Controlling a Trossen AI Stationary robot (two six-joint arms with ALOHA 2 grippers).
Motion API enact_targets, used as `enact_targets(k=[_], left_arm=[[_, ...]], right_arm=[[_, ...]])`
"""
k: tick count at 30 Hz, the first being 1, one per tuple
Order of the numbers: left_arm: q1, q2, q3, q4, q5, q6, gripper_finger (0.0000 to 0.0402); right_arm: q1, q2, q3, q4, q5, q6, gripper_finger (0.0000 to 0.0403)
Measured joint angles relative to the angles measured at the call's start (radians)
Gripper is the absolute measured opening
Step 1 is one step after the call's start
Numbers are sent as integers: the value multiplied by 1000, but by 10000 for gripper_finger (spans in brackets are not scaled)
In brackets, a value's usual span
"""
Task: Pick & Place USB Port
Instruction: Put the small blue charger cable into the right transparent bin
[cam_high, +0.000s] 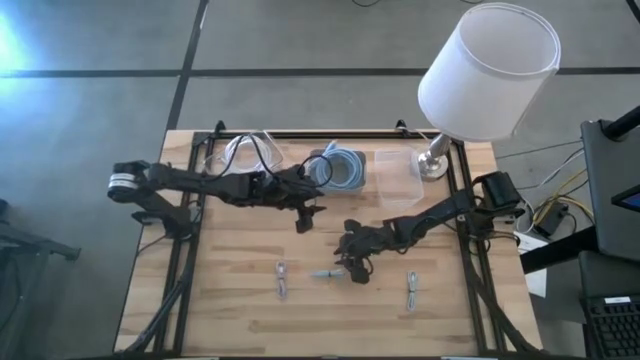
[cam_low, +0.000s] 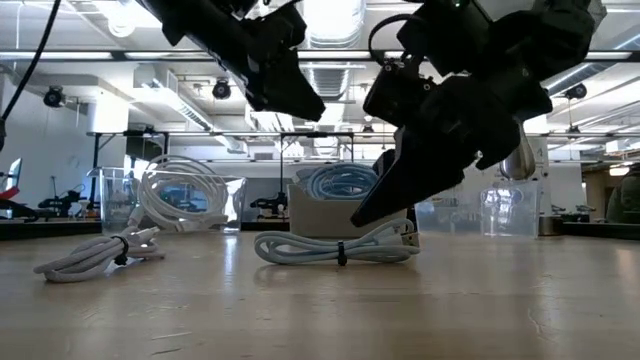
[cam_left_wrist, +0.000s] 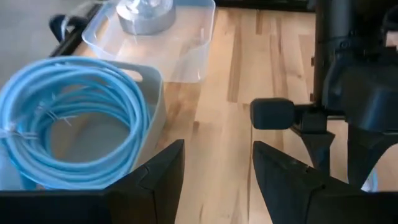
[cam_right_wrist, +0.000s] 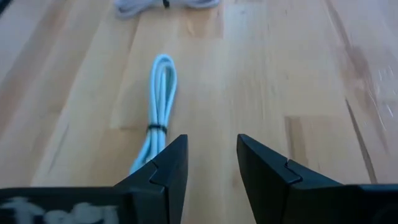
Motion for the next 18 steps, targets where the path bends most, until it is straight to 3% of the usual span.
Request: enact_targets(k=[8, 18], left_arm=[[-6, -1, -35, 12, -1, -36, 191], [-6, -1, -42, 15, -3, -41, 190]], right_arm=[[2, 0, 2, 2, -56, 33, 118], [39, 0, 2, 1, -71, 37, 150]])
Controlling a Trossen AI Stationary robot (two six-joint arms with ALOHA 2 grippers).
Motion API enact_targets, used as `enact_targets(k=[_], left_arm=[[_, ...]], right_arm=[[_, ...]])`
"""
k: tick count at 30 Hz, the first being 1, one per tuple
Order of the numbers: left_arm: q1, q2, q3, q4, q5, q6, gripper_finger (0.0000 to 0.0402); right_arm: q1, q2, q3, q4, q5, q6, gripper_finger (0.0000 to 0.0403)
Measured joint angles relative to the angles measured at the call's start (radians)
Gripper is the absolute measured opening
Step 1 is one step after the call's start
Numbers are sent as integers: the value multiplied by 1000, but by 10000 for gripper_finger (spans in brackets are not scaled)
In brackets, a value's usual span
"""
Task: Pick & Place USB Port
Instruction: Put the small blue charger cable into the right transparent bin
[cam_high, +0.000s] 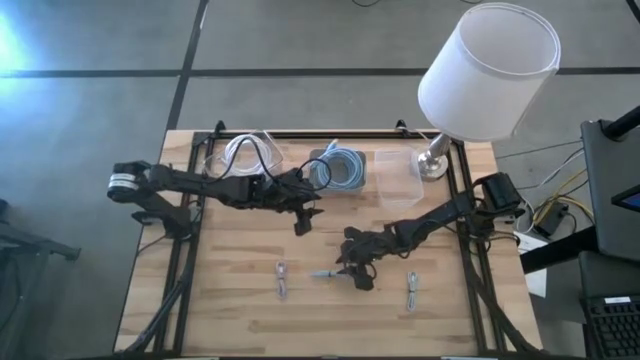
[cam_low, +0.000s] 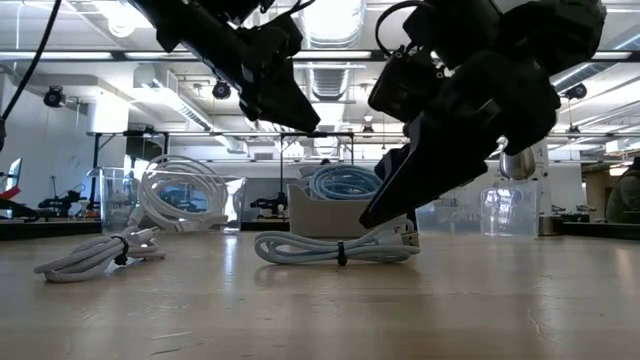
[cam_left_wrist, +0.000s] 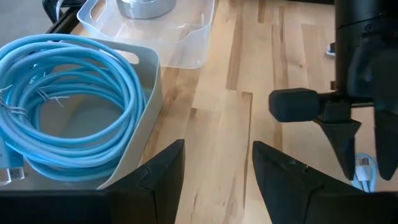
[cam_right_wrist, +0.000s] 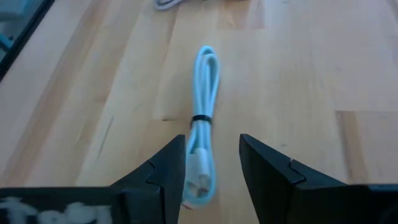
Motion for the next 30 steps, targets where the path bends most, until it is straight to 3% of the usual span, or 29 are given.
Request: enact_targets(k=[18, 30], left_arm=[[-5, 0, 0, 0, 0, -30, 188], [-5, -1, -2, -1, 0, -31, 188]], right_arm=[[42, 105, 8, 37, 86, -57, 153], [40, 65, 3, 10, 80, -106, 43]])
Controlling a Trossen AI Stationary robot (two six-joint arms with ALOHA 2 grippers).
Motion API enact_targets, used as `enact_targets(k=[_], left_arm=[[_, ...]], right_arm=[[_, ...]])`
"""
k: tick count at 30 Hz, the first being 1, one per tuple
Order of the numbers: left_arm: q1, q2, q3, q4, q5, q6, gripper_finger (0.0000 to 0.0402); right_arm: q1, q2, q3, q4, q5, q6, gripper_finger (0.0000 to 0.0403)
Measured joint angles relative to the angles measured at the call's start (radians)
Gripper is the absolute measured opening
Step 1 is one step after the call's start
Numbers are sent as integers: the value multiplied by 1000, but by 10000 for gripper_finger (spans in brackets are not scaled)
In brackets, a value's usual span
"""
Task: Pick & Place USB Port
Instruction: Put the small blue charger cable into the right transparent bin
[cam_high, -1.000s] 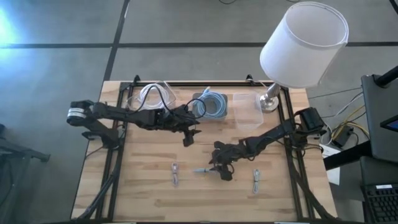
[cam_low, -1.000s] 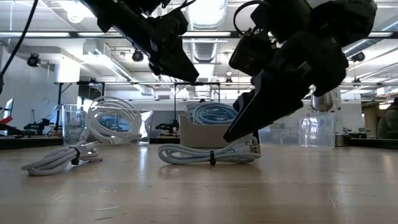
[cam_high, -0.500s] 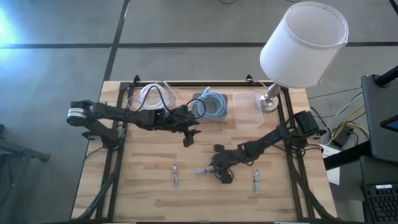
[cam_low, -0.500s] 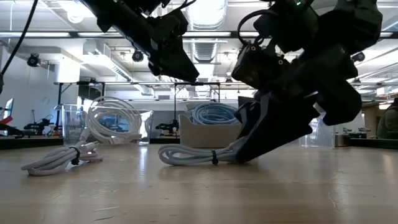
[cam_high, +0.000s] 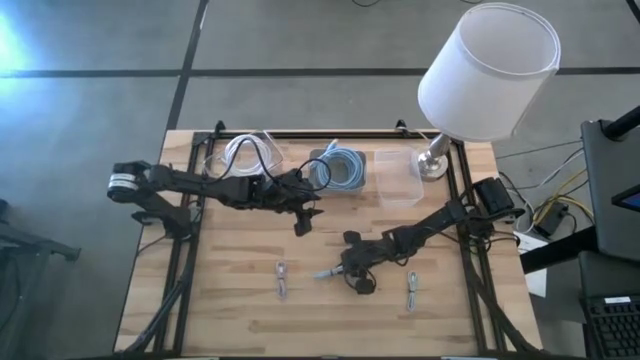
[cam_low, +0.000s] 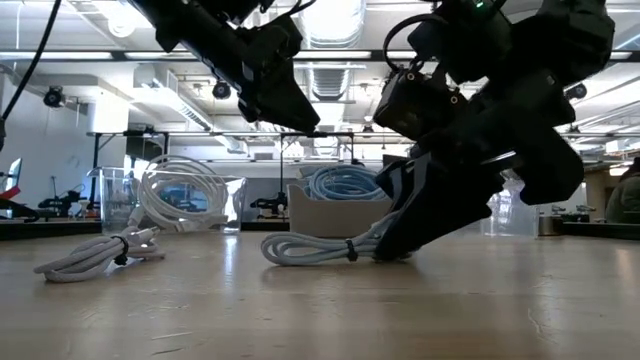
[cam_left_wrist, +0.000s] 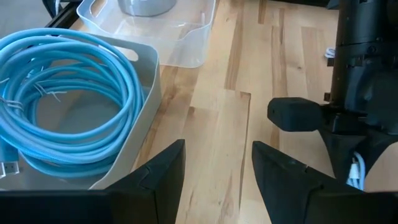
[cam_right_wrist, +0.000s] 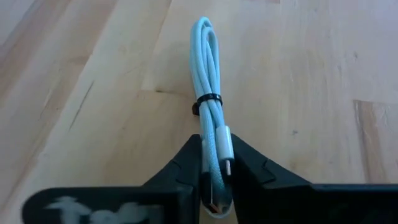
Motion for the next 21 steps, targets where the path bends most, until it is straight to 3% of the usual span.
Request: enact_targets(k=[10, 21], left_arm=[[0, 0, 0, -1, 0, 0, 188], [0, 0, 0, 0, 0, 1, 188]], right_arm=[[-1, -145, -1, -148, -14, -17, 46], [-2, -501, 0, -599, 349, -24, 51]])
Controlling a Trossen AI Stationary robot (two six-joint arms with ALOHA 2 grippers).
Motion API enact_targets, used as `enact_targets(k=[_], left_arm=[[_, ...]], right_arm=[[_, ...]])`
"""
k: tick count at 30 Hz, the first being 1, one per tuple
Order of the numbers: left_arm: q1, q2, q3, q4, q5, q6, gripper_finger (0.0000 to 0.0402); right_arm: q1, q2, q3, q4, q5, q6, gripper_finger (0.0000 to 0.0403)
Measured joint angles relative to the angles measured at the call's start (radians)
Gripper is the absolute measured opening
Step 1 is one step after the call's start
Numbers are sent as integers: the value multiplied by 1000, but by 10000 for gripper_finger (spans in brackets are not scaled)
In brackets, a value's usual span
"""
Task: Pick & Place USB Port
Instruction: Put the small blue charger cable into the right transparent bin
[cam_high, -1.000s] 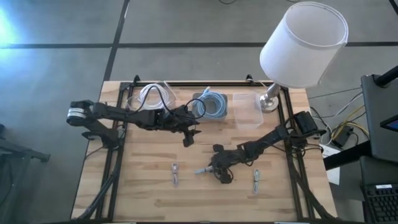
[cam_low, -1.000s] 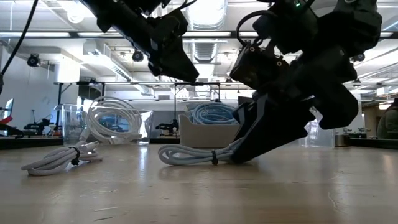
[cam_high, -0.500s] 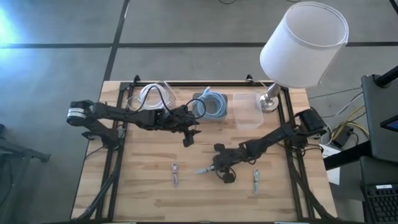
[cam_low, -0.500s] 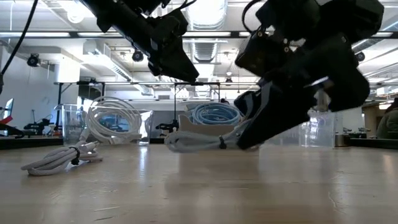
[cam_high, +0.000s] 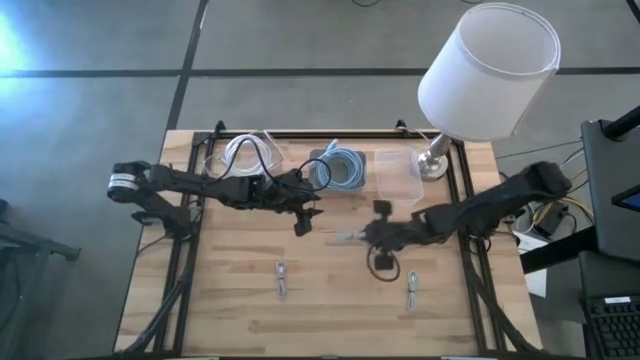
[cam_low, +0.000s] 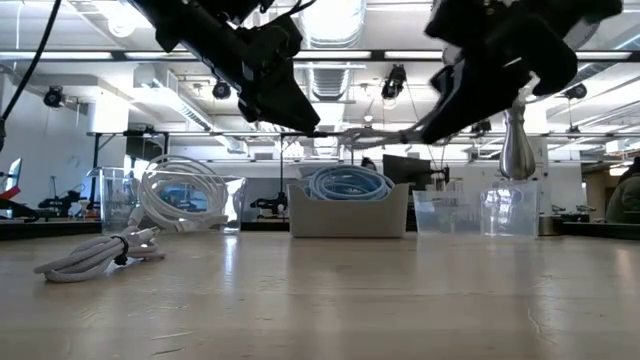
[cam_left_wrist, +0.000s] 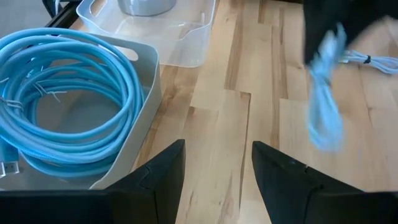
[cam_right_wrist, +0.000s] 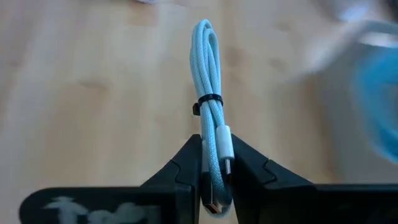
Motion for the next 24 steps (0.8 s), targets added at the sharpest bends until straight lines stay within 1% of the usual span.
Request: enact_targets(k=[2, 7, 10, 14, 17, 24], left_arm=[[0, 0, 0, 0, 0, 0, 188], [0, 0, 0, 0, 0, 0, 188], [0, 0, 0, 0, 0, 0, 188], [0, 0, 0, 0, 0, 0, 188], [0, 0, 0, 0, 0, 0, 188], [0, 0, 0, 0, 0, 0, 188]], right_arm=[[0, -65, 0, -77, 85, 13, 51], [-3, -196, 0, -240, 335, 55, 51], [-28, -252, 0, -322, 433, 102, 51], [-91, -297, -2, -396, 448, 168, 51], [-144, -308, -3, -417, 448, 229, 51], [-256, -252, -5, -436, 425, 377, 52]])
